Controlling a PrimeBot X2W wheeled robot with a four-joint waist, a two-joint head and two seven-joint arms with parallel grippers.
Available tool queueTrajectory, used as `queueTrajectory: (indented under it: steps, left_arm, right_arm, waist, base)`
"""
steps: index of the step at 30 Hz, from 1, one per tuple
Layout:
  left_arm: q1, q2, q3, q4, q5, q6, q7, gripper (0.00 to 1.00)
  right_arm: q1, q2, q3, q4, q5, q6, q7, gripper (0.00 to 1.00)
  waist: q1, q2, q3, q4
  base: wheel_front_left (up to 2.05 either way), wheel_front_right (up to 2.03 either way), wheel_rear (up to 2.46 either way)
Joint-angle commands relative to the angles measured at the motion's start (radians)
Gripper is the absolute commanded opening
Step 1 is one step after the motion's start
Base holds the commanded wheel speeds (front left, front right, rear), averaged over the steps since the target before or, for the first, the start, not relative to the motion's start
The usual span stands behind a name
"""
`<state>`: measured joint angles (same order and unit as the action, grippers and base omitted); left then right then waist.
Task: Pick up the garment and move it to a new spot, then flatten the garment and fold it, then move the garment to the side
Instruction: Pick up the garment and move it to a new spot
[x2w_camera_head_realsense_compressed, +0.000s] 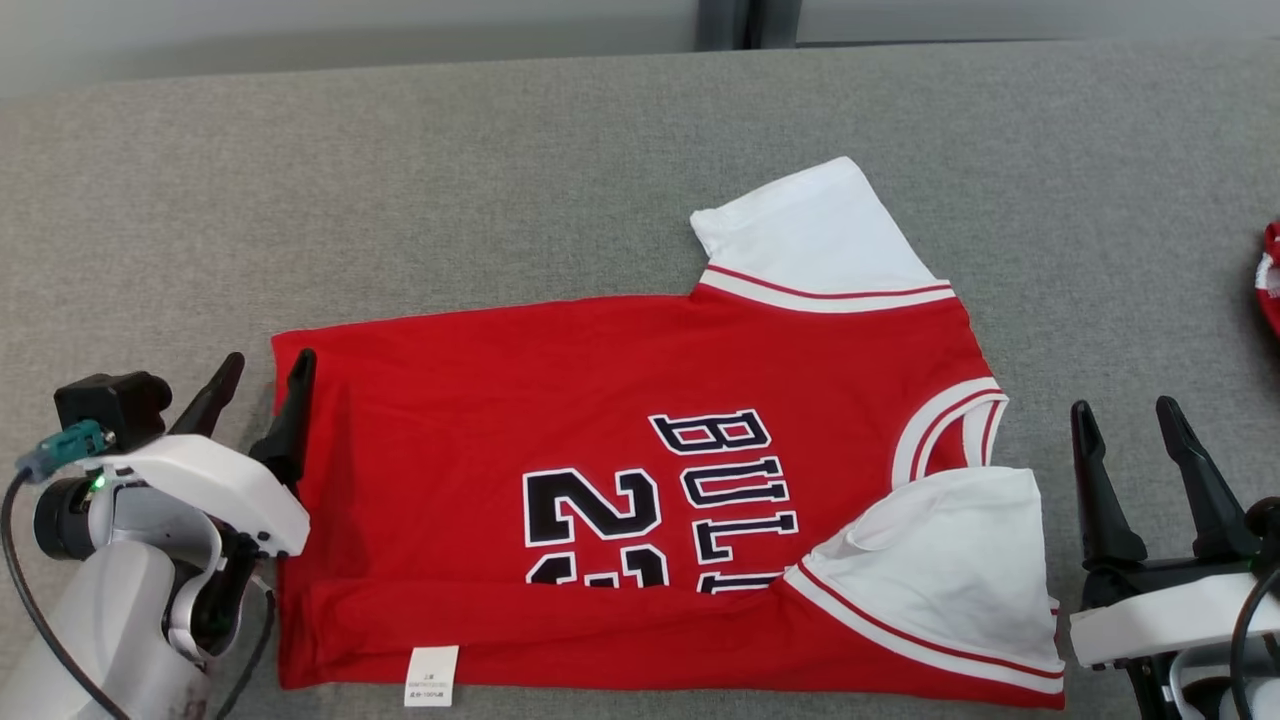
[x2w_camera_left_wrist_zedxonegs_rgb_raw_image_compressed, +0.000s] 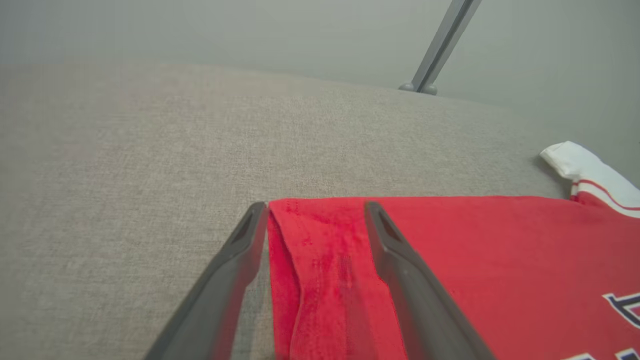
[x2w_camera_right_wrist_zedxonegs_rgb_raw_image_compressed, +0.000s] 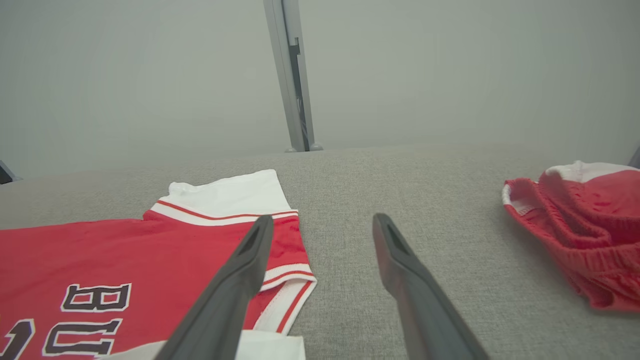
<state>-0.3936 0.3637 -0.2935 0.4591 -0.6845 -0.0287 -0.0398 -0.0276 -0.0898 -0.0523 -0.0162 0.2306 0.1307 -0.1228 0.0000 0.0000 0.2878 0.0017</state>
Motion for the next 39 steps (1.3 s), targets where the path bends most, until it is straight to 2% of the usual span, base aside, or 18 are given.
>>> queueTrajectory:
  steps: [1, 6, 11, 12, 13, 14, 15, 19, 24, 30, 39]
  left_arm:
    - [-0.037, 0.002, 0.004, 0.045, -0.017, -0.020, 0.009, 1.00]
    - [-0.109, 0.006, -0.001, 0.183, -0.053, -0.063, 0.051, 1.00]
    - [-0.138, 0.004, -0.006, 0.260, -0.093, -0.084, 0.092, 1.00]
    - [-0.140, 0.005, -0.010, 0.273, -0.102, -0.089, 0.103, 0.94]
    - [-0.144, 0.005, -0.012, 0.284, -0.111, -0.092, 0.108, 0.65]
    - [-0.149, 0.010, -0.017, 0.290, -0.113, -0.094, 0.102, 0.29]
    - [-0.151, 0.009, -0.025, 0.298, -0.121, -0.098, 0.112, 0.00]
    - [-0.158, 0.016, -0.054, 0.306, -0.121, -0.101, 0.098, 0.00]
    - [-0.186, 0.010, -0.105, 0.306, -0.105, -0.103, 0.070, 0.00]
    - [-0.251, -0.019, -0.171, 0.301, -0.096, -0.103, 0.048, 0.00]
    - [-0.362, -0.075, -0.276, 0.314, -0.112, -0.102, 0.013, 0.00]
  right_arm:
    - [-0.017, 0.001, 0.004, 0.005, 0.001, 0.000, -0.007, 1.00]
    - [-0.038, 0.004, 0.013, 0.023, 0.006, 0.000, -0.020, 1.00]
    - [-0.053, -0.001, 0.015, 0.046, 0.011, 0.000, -0.022, 1.00]
    - [-0.055, -0.003, 0.016, 0.050, 0.013, 0.000, -0.020, 1.00]
    - [-0.061, -0.007, 0.015, 0.055, 0.014, 0.000, -0.019, 1.00]
    - [-0.069, -0.011, 0.016, 0.062, 0.017, 0.000, -0.018, 1.00]
    - [-0.079, -0.018, 0.017, 0.070, 0.019, 0.000, -0.016, 1.00]
    - [-0.154, -0.058, 0.025, 0.110, 0.022, 0.000, -0.018, 1.00]
    - [-0.302, -0.098, 0.059, 0.215, 0.049, 0.000, -0.022, 1.00]
    - [-0.491, -0.129, 0.123, 0.403, 0.096, 0.000, -0.029, 1.00]
    - [-0.770, -0.163, 0.280, 0.680, 0.171, 0.000, -0.019, 1.00]
  waist:
    - [0.0000, 0.0000, 0.033, -0.023]
    - [0.0000, 0.0000, 0.064, -0.041]
    - [0.0000, 0.0000, 0.070, -0.047]
    - [0.0000, 0.0000, 0.070, -0.049]
    - [0.0000, 0.0000, 0.070, -0.049]
    - [0.0000, 0.0000, 0.068, -0.050]
    - [0.0000, 0.0000, 0.066, -0.050]
    - [0.0000, 0.0000, 0.064, -0.048]
    - [0.0000, 0.0000, 0.077, -0.023]
    - [0.0000, 0.0000, 0.127, 0.044]
    - [0.0000, 0.0000, 0.221, 0.145]
  base:
    - [0.00, 0.00, 0.00]
    - [0.00, 0.00, 0.00]
    - [0.00, 0.00, 0.00]
    - [0.00, 0.00, 0.00]
    - [0.00, 0.00, 0.00]
    - [0.00, 0.00, 0.00]
    - [0.00, 0.00, 0.00]
    - [0.00, 0.00, 0.00]
    - [0.00, 0.00, 0.00]
    - [0.00, 0.00, 0.00]
    - [0.00, 0.00, 0.00]
